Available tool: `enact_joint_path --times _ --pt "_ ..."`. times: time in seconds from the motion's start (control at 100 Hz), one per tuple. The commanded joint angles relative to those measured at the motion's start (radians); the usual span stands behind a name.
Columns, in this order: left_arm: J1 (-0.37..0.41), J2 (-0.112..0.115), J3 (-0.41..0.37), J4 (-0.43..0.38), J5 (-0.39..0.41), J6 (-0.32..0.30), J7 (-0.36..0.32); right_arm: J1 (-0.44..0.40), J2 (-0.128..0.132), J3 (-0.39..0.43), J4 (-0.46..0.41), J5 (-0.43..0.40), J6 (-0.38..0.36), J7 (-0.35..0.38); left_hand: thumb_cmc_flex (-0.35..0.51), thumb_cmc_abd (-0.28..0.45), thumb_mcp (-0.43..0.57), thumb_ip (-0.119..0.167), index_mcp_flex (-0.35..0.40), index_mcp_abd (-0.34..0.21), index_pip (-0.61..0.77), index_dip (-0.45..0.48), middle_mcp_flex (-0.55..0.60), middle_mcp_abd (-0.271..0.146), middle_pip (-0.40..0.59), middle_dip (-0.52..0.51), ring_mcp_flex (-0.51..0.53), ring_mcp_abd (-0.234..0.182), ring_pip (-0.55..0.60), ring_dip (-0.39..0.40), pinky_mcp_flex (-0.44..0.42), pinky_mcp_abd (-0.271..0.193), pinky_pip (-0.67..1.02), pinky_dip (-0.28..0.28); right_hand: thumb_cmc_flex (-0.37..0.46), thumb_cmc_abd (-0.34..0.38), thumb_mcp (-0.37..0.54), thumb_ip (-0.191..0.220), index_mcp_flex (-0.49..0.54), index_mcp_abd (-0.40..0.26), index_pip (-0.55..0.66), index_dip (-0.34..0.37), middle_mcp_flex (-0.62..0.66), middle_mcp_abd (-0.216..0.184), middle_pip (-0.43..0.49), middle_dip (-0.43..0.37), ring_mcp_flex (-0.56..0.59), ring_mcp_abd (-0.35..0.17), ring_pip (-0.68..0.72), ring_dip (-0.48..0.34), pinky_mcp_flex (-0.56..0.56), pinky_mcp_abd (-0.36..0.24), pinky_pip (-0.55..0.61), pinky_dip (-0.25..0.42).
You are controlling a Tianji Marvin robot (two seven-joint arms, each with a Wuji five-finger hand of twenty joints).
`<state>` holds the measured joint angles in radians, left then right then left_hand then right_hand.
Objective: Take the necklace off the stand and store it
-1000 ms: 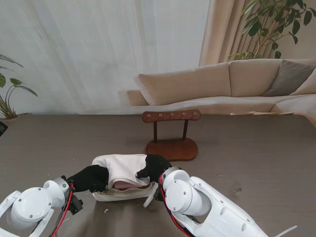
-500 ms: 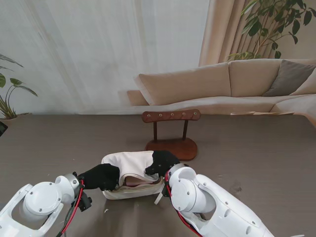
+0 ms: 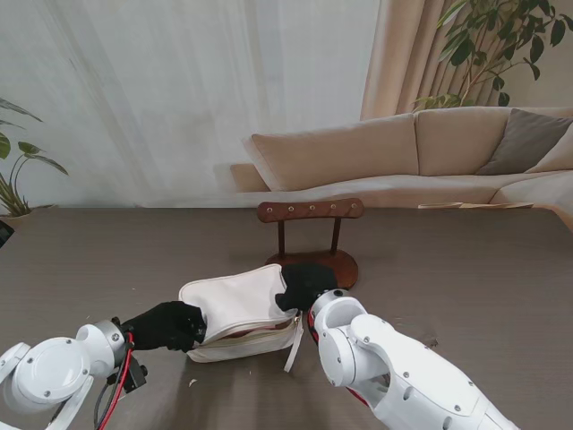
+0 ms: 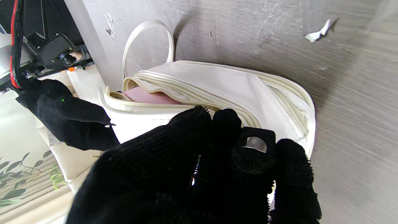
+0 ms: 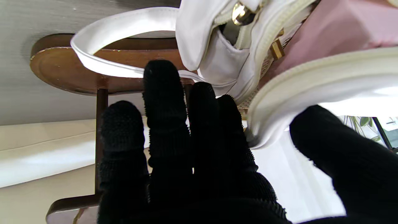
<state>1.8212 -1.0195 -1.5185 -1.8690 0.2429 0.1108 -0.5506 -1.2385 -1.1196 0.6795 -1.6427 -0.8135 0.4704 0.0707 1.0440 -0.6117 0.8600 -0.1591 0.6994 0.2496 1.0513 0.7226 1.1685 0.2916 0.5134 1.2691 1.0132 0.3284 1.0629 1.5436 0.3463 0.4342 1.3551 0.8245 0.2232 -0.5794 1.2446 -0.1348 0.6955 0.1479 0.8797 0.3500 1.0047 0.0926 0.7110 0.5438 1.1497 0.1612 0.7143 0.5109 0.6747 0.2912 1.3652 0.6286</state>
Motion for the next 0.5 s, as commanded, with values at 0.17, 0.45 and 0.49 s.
enact_joint_path --times 0.17,0.45,0.49 --pt "0.034 0.008 -0.044 -0.045 0.027 0.021 -0.044 -0.004 0.008 -0.002 -0.058 -0.089 -0.012 0.018 0.021 0.035 0.0 0.017 0.044 -0.064 0.067 0.037 0.006 0.02 -0.006 -0.003 0.013 -0.035 -0.001 0.026 -0.014 -0.065 0.02 0.015 -0.1 0.067 -0.194 0.039 -0.099 -0.139 -0.068 0.025 -0.199 0.029 -0.081 -0.078 -0.174 0.064 -0.163 -0.073 -0.168 0.023 -0.116 -0.048" --pt "0.057 0.012 -0.062 -0.069 0.045 0.035 -0.06 0.021 0.006 -0.047 -0.087 -0.3 0.005 -0.042 0.022 0.035 -0.002 0.017 0.044 -0.066 0.067 0.036 0.004 0.019 -0.006 -0.003 0.01 -0.035 0.001 0.026 -0.015 -0.066 0.019 0.015 -0.106 0.047 -0.221 0.045 -0.025 -0.183 -0.059 0.049 -0.254 0.025 0.009 -0.025 -0.274 0.044 -0.119 -0.053 -0.224 -0.015 -0.123 -0.028" --pt "0.057 0.012 -0.064 -0.07 0.047 0.036 -0.062 0.033 0.005 -0.059 -0.089 -0.306 0.01 -0.037 0.022 0.036 -0.002 0.017 0.044 -0.067 0.068 0.036 0.004 0.018 -0.006 -0.002 0.01 -0.035 0.001 0.026 -0.015 -0.067 0.019 0.015 -0.105 0.045 -0.221 0.045 -0.019 -0.186 -0.058 0.054 -0.255 0.022 0.023 -0.013 -0.279 0.039 -0.106 -0.049 -0.227 -0.021 -0.121 -0.025"
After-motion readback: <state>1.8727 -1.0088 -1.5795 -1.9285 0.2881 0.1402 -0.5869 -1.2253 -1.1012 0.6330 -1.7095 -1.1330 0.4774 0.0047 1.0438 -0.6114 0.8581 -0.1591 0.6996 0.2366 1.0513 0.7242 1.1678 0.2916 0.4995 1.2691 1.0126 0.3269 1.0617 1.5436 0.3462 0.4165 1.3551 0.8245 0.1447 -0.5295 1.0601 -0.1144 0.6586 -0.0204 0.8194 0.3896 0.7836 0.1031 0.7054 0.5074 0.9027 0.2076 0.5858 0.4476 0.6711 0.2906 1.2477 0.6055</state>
